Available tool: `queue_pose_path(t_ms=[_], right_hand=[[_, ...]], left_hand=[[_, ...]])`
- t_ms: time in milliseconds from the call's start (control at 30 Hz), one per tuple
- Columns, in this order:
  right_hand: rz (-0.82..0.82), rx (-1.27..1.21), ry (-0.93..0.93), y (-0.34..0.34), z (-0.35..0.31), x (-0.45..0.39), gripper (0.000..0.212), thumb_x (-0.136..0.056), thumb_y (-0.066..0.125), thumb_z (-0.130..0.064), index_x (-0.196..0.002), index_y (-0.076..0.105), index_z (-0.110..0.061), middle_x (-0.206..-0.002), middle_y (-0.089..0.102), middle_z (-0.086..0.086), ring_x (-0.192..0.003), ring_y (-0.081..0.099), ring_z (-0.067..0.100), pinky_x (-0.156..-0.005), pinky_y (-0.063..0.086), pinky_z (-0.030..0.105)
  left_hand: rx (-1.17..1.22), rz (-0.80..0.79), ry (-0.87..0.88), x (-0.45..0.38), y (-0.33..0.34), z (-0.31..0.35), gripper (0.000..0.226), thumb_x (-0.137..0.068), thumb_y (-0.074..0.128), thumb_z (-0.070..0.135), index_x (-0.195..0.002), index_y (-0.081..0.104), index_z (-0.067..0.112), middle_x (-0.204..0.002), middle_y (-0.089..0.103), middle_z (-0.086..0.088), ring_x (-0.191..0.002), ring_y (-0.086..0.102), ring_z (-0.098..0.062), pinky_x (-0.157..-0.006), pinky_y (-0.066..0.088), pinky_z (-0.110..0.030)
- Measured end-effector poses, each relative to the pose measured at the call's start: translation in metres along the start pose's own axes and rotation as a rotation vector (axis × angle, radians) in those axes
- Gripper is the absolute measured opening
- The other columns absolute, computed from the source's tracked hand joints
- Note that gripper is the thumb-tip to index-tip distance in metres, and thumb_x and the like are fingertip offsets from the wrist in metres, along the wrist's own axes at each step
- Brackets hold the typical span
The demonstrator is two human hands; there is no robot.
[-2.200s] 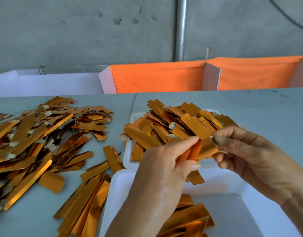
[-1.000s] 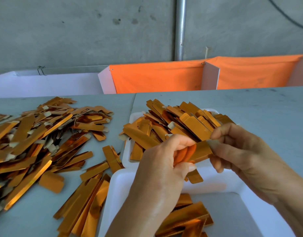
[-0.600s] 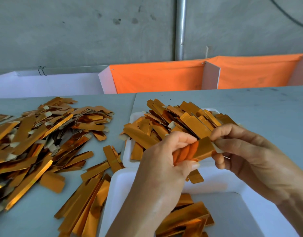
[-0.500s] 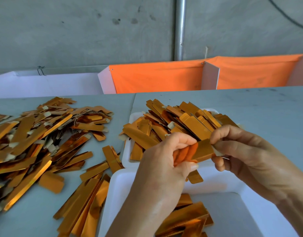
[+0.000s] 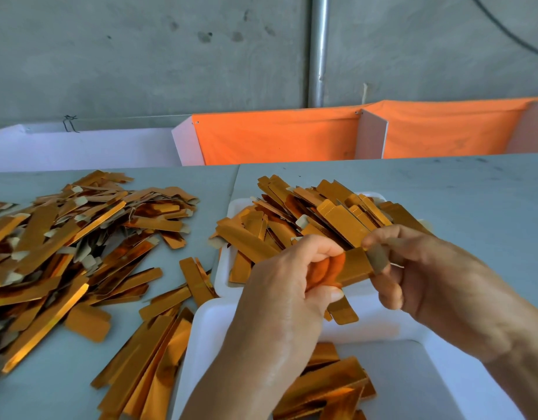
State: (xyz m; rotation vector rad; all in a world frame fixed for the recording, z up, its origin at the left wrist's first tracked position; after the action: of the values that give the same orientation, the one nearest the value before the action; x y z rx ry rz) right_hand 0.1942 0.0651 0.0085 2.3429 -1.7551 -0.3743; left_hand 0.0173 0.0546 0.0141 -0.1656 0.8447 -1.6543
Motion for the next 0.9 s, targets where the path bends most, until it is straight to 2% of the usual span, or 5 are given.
queue_pose_path(t_ms=[100,200,300,467,900], right_hand=[[0.0,-0.071,0.029,0.0005,0.0032,-0.0006,0.013,-0.072,0.07,-0.014,-0.085,0.072,-0.012,-0.062,0.054,0.006,-0.045,0.051,0.013,-0.043,0.046,0.022],[-0.038,-0.099,0.045,0.0,0.0044,-0.0011,0.043,-0.053,0.091,-0.028,-0.084,0.07,-0.008,-0.062,0.054,0.005,-0.046,0.052,0.012,-0.044,0.047,0.021],[-0.023,-0.082,0.052,0.0007,0.0037,-0.0009,0.049,-0.044,0.095,-0.03,-0.081,0.071,-0.009,-0.06,0.052,0.005,-0.044,0.051,0.012,-0.043,0.046,0.021],[0.021,0.001,0.069,0.0032,0.0028,-0.0013,0.015,-0.063,0.079,-0.009,-0.075,0.071,-0.013,-0.055,0.051,0.008,-0.041,0.05,0.015,-0.041,0.045,0.021],[0.052,0.073,0.049,0.0046,0.0013,-0.0001,0.014,-0.068,0.068,-0.004,-0.074,0.07,-0.016,-0.056,0.051,0.007,-0.042,0.051,0.016,-0.041,0.044,0.021]], left_hand=[[0.013,-0.007,0.002,-0.0001,-0.0016,0.0,0.039,-0.082,0.07,0.024,-0.111,0.055,0.044,-0.103,0.061,0.027,-0.101,0.057,0.005,-0.083,0.048,-0.007],[0.015,-0.012,0.008,0.0001,-0.002,0.0004,0.038,-0.082,0.07,0.024,-0.11,0.055,0.045,-0.102,0.061,0.028,-0.101,0.057,0.005,-0.083,0.047,-0.005],[-0.009,-0.016,0.028,-0.0001,-0.0017,0.0005,0.039,-0.082,0.07,0.024,-0.11,0.054,0.046,-0.1,0.06,0.03,-0.1,0.056,0.007,-0.083,0.046,-0.004],[-0.051,-0.015,0.048,0.0003,-0.0015,-0.0008,0.04,-0.083,0.07,0.025,-0.11,0.053,0.048,-0.092,0.054,0.037,-0.101,0.05,0.015,-0.078,0.041,0.003],[-0.017,-0.034,0.033,-0.0001,-0.0028,-0.0017,0.039,-0.083,0.07,0.022,-0.104,0.05,0.049,-0.103,0.06,0.028,-0.101,0.055,0.01,-0.081,0.044,-0.001]])
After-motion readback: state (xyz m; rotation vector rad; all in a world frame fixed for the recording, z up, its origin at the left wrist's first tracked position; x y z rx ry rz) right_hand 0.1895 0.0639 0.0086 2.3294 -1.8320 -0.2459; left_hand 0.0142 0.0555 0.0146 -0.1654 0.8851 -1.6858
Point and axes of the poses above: each hand's wrist, its own x-axis away from the middle knuckle, its own y-axis out of the palm, z = x × y, the point moved 2 cm from there along -x, towards the middle knuckle
